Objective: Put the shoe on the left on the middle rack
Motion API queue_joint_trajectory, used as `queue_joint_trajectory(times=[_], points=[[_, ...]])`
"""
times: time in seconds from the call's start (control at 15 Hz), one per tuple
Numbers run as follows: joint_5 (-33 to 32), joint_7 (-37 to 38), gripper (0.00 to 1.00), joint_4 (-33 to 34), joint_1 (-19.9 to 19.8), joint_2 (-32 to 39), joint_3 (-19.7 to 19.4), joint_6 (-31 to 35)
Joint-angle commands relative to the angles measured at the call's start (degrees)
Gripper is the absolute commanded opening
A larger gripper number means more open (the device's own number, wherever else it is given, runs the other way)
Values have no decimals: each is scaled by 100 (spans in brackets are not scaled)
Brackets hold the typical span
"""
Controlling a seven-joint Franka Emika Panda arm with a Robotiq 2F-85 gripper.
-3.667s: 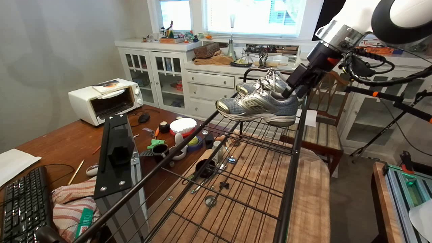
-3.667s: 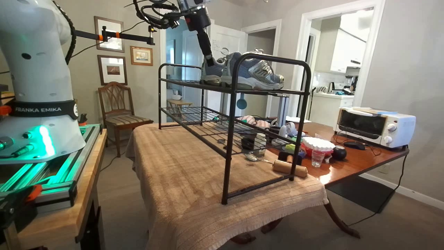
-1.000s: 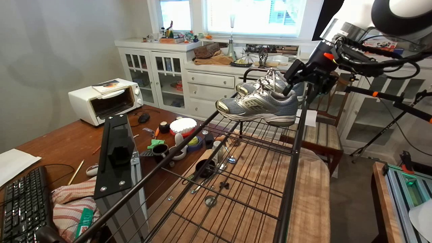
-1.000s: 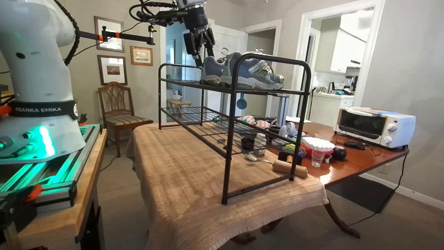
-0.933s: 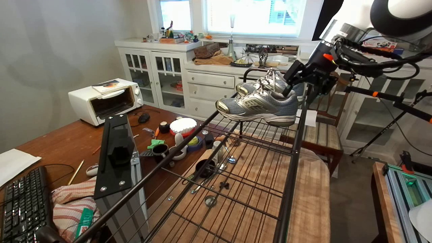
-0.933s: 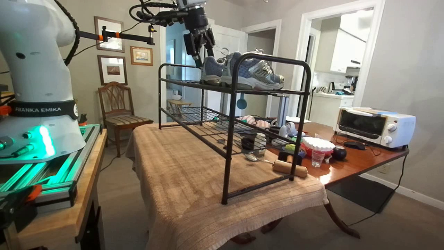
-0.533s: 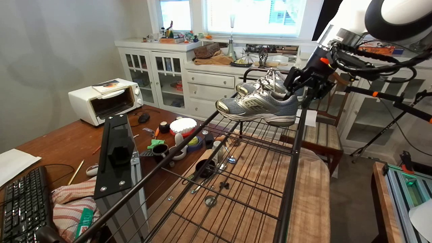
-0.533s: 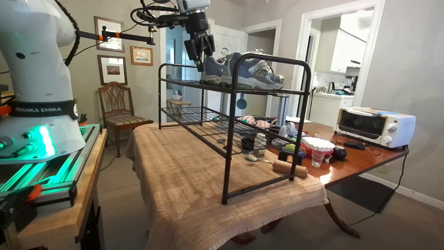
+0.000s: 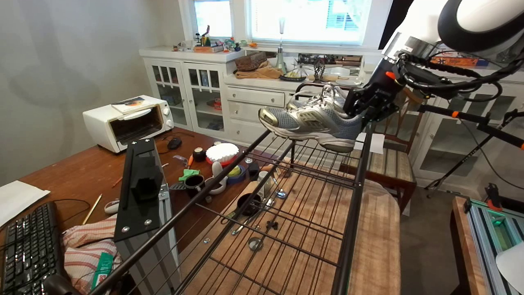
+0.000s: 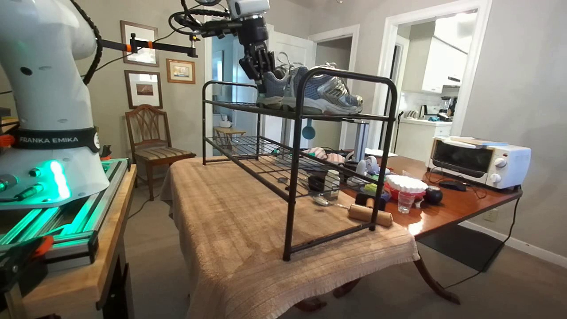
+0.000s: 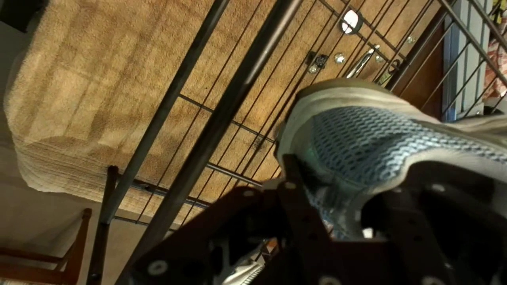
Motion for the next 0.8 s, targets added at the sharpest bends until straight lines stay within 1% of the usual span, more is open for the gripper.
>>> queue_joint_trajectory(times=[0.0, 0.13, 0.27, 0.6, 0.67, 0.73], points=[[0, -1, 5, -13, -1, -37, -25, 20], [-44, -28, 1, -52, -3, -111, -12, -7], [-72, -51, 3, -134, 18, -281, 13, -45], [-145, -168, 3, -378, 137, -741, 181, -215], [-140, -242, 3, -189, 190, -674, 182, -330], [-152, -320, 3, -212, 249, -780, 217, -402]])
